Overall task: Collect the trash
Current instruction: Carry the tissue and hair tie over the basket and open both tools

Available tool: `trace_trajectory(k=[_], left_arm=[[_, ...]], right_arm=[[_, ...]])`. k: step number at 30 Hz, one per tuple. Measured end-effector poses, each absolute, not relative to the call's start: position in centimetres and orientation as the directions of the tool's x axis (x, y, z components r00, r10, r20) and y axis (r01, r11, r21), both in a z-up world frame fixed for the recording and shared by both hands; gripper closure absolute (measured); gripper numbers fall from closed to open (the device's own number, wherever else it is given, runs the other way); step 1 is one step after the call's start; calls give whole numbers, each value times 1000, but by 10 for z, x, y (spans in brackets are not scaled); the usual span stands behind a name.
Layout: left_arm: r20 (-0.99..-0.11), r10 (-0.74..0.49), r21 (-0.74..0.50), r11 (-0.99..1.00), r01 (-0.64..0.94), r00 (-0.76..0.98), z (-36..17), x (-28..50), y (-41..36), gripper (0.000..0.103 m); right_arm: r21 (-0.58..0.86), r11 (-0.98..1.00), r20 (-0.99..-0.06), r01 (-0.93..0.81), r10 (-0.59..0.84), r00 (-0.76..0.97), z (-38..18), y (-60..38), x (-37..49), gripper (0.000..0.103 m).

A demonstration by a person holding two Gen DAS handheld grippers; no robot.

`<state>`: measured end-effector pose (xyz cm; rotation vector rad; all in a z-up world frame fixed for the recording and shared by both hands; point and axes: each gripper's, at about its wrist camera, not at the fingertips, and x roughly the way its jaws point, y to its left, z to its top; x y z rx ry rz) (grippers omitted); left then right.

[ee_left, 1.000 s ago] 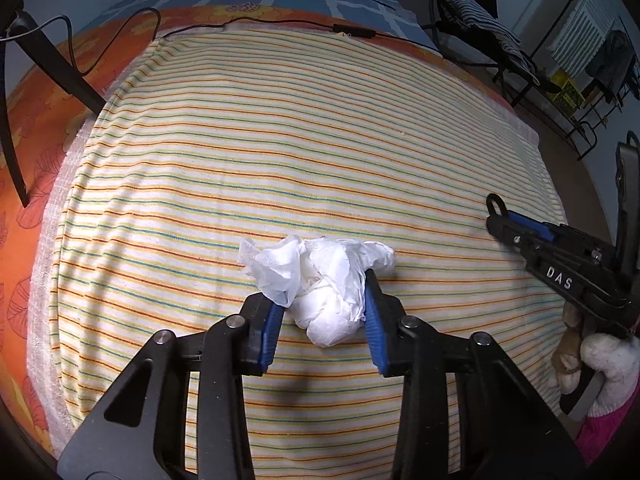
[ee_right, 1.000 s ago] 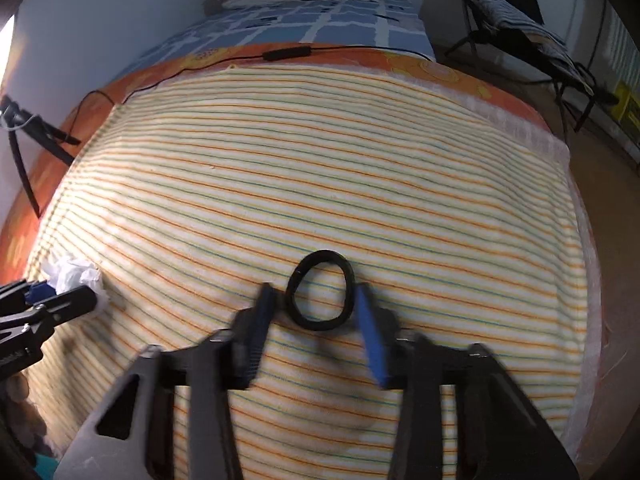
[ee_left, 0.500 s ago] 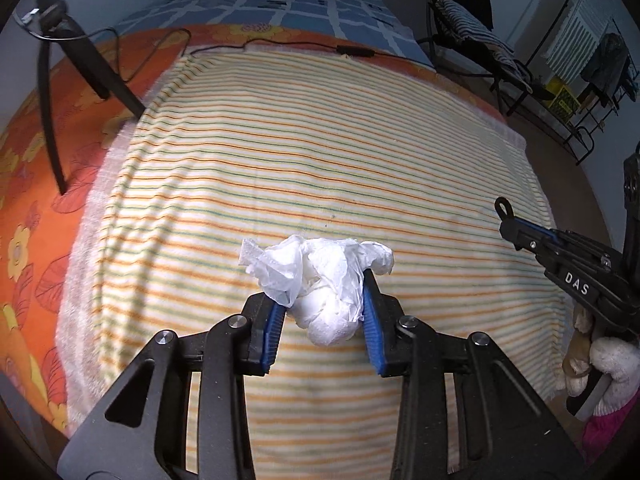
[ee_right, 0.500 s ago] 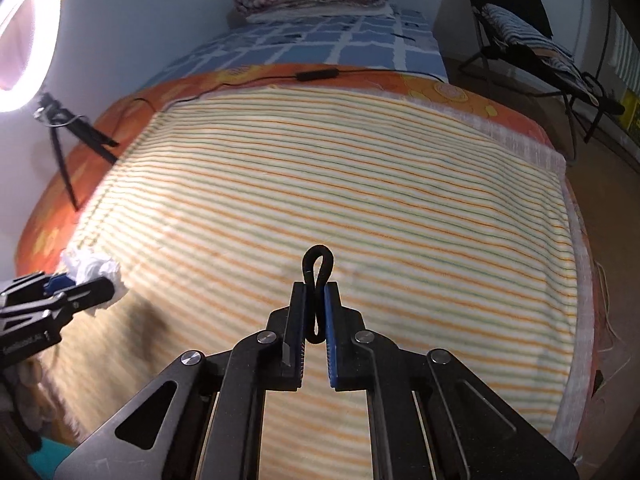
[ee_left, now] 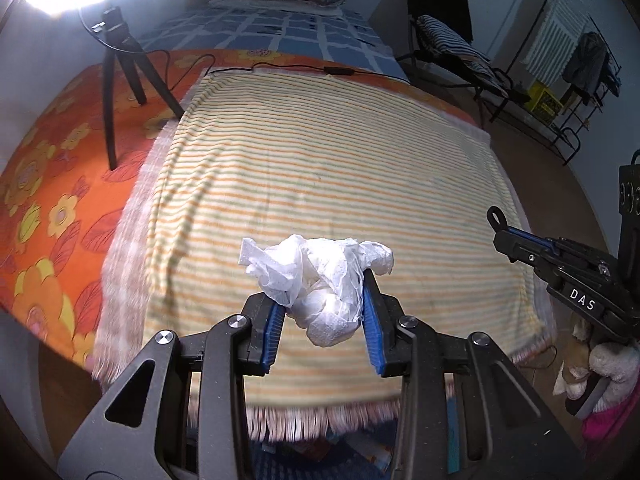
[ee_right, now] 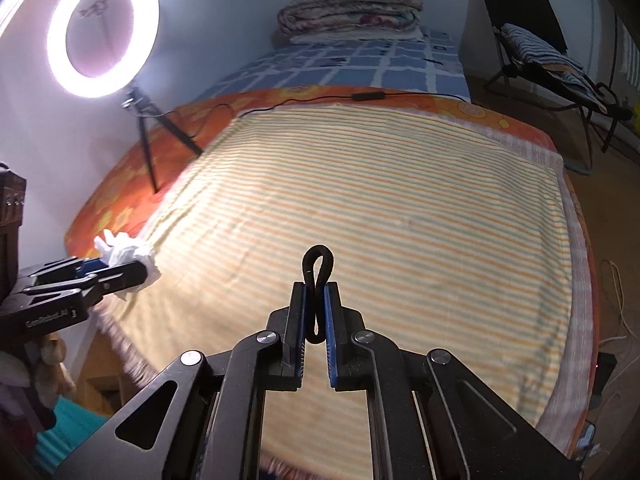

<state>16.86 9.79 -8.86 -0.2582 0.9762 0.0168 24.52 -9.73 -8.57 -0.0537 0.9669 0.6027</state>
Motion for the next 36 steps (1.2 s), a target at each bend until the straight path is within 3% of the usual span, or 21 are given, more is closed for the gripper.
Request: trace_trajectory(k=[11,36], left_arm=[[-815,-119,-209,973,-96,568,-84,100,81,68],[-891,-164,-236,964,-123,424,-148,12,64,68]], right_arm=[[235,801,-776,-550,496,390,-79,-100,173,96],[254,744,-824,-618,501,265,-121,-83,65,96]])
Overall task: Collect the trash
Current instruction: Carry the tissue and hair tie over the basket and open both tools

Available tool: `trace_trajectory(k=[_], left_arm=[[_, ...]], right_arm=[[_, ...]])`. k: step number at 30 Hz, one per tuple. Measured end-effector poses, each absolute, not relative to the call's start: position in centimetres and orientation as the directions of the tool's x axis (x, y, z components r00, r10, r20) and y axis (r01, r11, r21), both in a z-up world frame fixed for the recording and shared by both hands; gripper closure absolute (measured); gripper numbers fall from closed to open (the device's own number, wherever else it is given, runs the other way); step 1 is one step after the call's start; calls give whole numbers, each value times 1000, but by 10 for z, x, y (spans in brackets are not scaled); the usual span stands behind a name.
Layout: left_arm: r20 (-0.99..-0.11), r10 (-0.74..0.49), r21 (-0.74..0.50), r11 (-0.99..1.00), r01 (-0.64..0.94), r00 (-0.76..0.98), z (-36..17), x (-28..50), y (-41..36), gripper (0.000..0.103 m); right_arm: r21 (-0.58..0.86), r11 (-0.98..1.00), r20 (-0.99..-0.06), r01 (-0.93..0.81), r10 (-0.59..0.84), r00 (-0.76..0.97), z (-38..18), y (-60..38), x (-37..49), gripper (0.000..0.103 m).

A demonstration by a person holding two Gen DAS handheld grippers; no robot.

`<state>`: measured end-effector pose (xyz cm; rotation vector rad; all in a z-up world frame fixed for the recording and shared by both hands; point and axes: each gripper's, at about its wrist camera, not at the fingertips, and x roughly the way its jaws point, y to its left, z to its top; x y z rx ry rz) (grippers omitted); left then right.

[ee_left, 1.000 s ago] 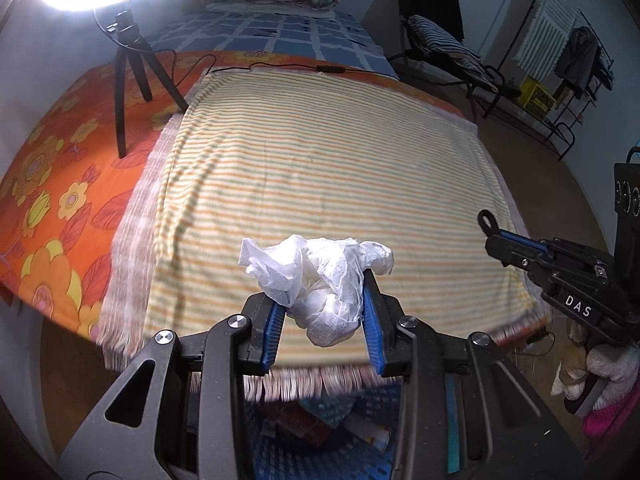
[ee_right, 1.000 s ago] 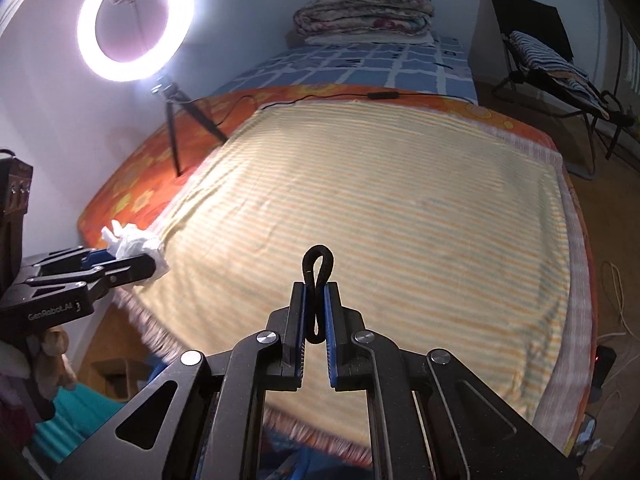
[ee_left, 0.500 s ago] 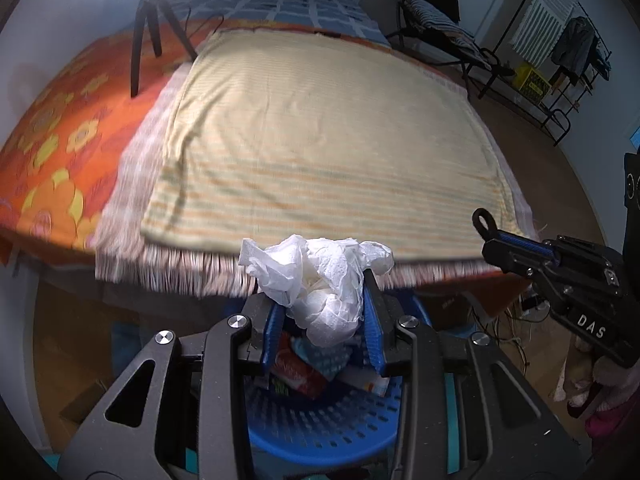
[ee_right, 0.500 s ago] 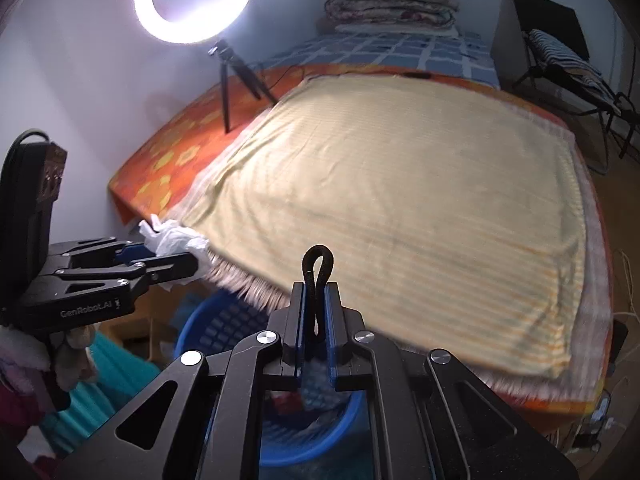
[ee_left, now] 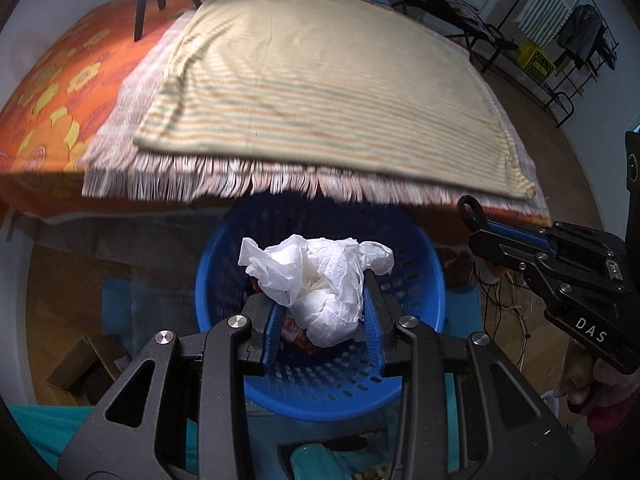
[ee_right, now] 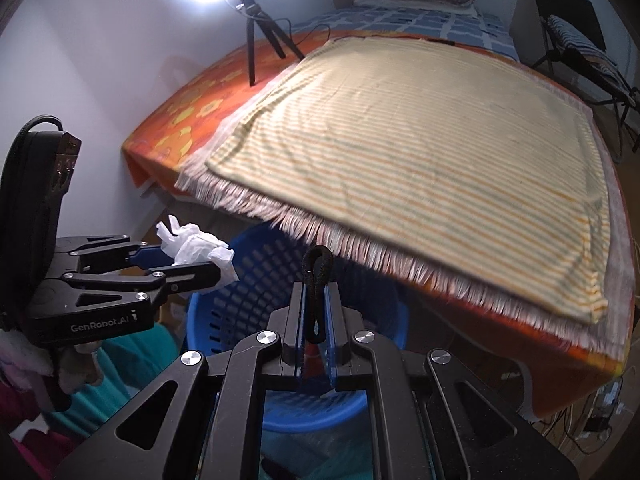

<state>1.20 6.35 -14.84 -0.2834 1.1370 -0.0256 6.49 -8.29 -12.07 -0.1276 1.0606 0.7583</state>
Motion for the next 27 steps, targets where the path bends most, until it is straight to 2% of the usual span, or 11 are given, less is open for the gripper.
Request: trace_trajectory(k=[14,16,21,24,27], left_arm=[[-904,-168,-241,959,-146,393,-162,0,64,68],[-904,-171,-244,959,-145,391,-163,0,64,63],[-905,-171,-242,960,-140,389,-162,1,64,61],[-905,-168,-240,961,-141,392,-162,1,63,49],[-903,-165,-238,961,-141,396,-161,1,62,48]], right_arm=[[277,751,-840,-600,492,229,-135,-80,54,96],[277,752,-841,-598,491,228,-135,-79,55,96],[275,761,-843,-587,485,233,-135,-80,56,72],[275,766,-843,-581,482,238,-135,-81,56,70],[270,771,-846,-577,476,241,-135,-82,57,66]])
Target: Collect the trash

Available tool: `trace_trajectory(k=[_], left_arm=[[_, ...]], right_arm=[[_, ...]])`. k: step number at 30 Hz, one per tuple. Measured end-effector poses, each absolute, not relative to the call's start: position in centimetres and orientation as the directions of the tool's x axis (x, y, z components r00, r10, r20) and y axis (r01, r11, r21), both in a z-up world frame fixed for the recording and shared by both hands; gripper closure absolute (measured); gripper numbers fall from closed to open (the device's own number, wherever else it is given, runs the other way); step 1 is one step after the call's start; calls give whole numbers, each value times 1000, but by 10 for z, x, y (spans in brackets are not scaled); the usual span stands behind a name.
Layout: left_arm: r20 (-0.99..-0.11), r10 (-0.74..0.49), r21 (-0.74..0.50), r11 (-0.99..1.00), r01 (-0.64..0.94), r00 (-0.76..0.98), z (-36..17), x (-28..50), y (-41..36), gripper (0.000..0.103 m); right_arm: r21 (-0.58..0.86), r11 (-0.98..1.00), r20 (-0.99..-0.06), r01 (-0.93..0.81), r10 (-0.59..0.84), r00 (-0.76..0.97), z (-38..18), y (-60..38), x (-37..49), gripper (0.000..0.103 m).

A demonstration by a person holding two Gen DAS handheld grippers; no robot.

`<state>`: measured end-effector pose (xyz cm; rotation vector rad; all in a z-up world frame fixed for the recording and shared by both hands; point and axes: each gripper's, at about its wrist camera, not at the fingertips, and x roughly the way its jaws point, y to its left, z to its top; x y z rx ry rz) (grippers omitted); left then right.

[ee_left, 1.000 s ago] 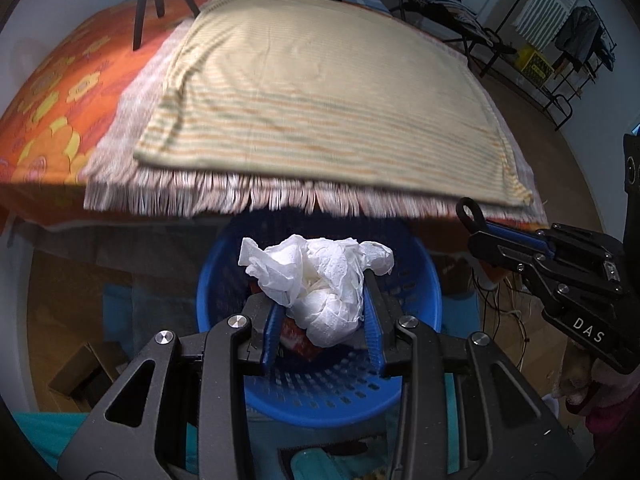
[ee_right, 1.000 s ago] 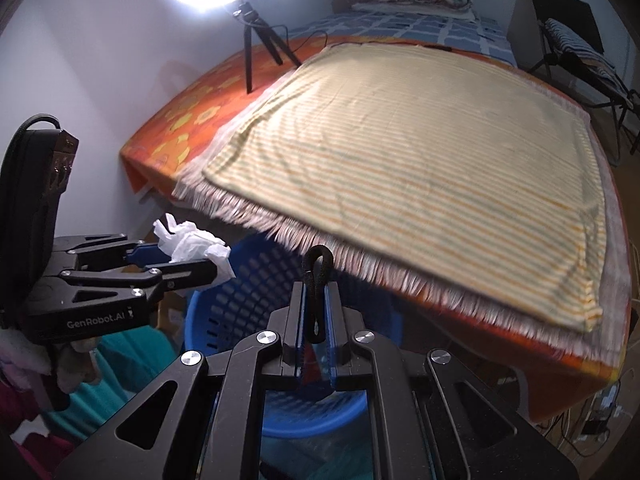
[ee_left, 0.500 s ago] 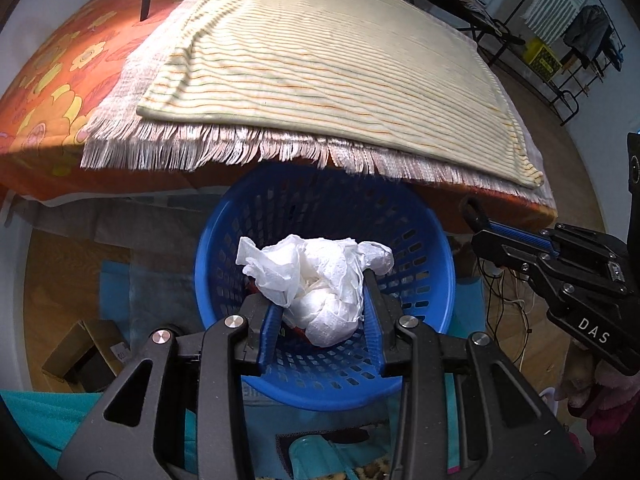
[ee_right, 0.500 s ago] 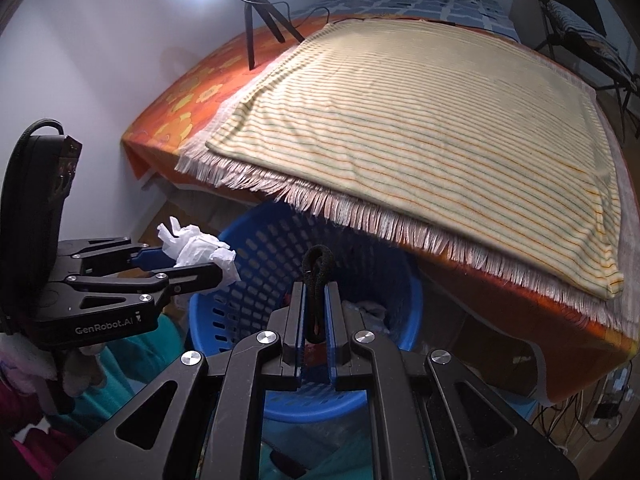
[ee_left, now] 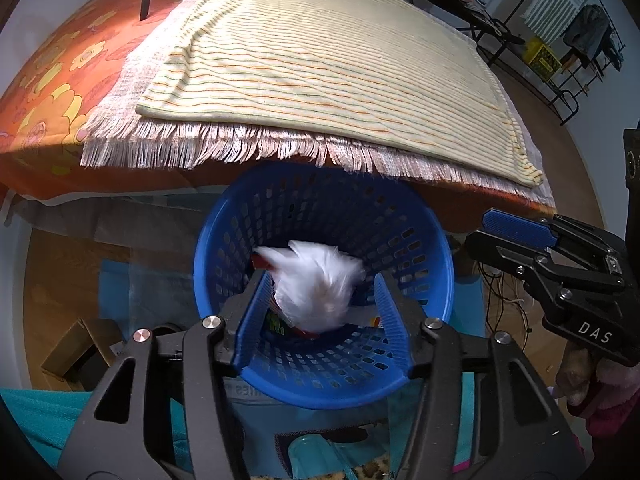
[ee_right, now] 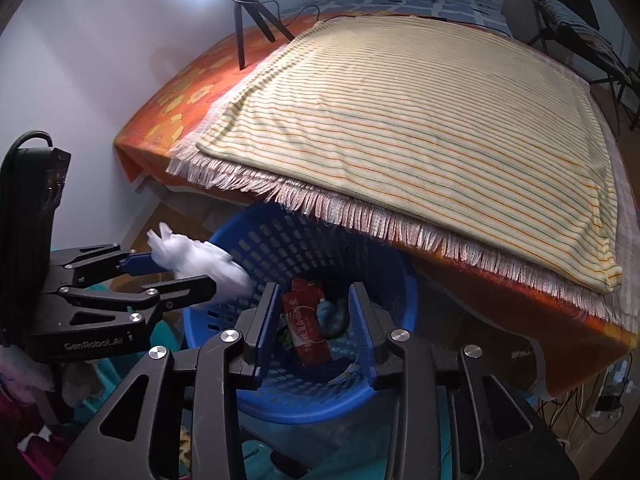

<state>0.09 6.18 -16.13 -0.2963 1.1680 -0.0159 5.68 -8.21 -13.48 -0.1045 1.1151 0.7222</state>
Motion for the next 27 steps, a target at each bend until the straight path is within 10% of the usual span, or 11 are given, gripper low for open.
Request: trace_trajectory(k=[27], left_arm=[[-876,-141,-237,959,-157,461,-130,3,71,39]], right_arm=[[233,814,-835,-532,448,320,-115,-92,67,40]])
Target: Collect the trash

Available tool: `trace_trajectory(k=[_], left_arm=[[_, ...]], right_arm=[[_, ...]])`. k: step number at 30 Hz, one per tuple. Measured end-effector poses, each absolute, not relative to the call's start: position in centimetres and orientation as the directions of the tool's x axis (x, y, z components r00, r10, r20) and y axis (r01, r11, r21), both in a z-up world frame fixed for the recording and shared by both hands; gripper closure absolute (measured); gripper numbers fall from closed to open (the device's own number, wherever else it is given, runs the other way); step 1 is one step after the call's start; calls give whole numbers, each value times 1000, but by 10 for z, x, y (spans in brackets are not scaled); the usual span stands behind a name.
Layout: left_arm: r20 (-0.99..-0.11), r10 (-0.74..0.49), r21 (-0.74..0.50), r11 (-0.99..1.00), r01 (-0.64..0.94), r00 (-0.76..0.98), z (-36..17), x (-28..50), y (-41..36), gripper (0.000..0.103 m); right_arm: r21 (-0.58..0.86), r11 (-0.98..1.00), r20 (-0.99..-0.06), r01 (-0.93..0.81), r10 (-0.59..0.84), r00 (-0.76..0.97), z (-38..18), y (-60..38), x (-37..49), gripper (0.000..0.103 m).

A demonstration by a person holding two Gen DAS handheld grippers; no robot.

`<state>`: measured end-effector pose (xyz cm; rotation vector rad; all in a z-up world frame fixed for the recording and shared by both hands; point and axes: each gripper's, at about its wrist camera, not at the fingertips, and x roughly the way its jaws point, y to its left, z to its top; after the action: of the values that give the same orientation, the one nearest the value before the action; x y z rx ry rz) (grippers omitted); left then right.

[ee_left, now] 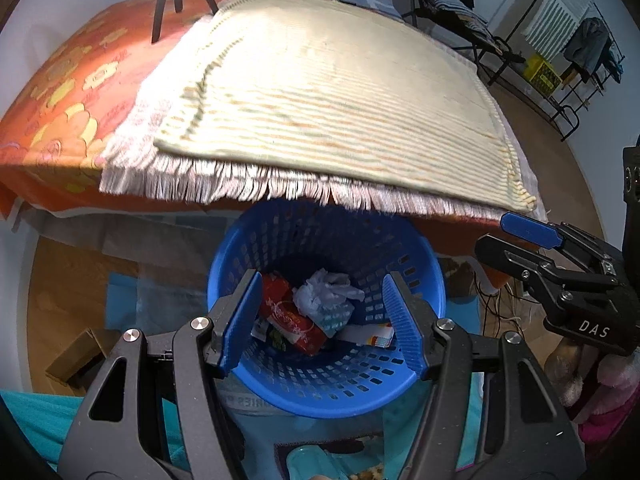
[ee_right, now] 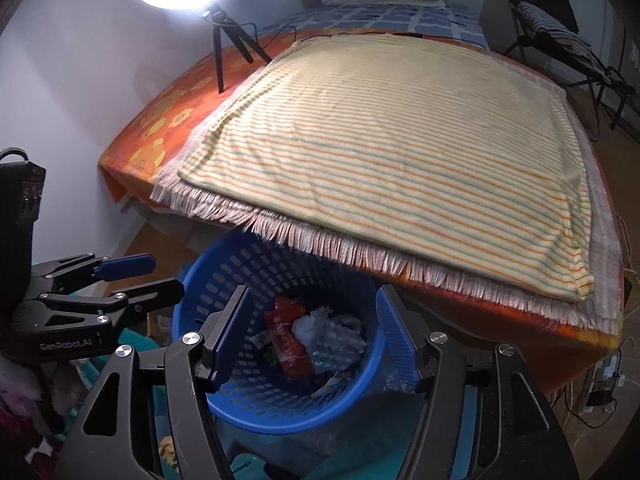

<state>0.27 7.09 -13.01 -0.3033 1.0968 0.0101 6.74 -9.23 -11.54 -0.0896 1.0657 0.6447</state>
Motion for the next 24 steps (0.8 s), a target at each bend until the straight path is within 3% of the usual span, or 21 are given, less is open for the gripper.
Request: trace_trajectory(k=[13,24], left_arm=[[-826,-106,-227,962,-154,554,-90,3,70,38],[-724,-64,-201,972,-122,687,-39,-6,60,27]], right_arm=[[220,827,-801,-517,456,389,-92,-100,72,39],[273,828,-750,-489,502,431,-65,-120,75,39]])
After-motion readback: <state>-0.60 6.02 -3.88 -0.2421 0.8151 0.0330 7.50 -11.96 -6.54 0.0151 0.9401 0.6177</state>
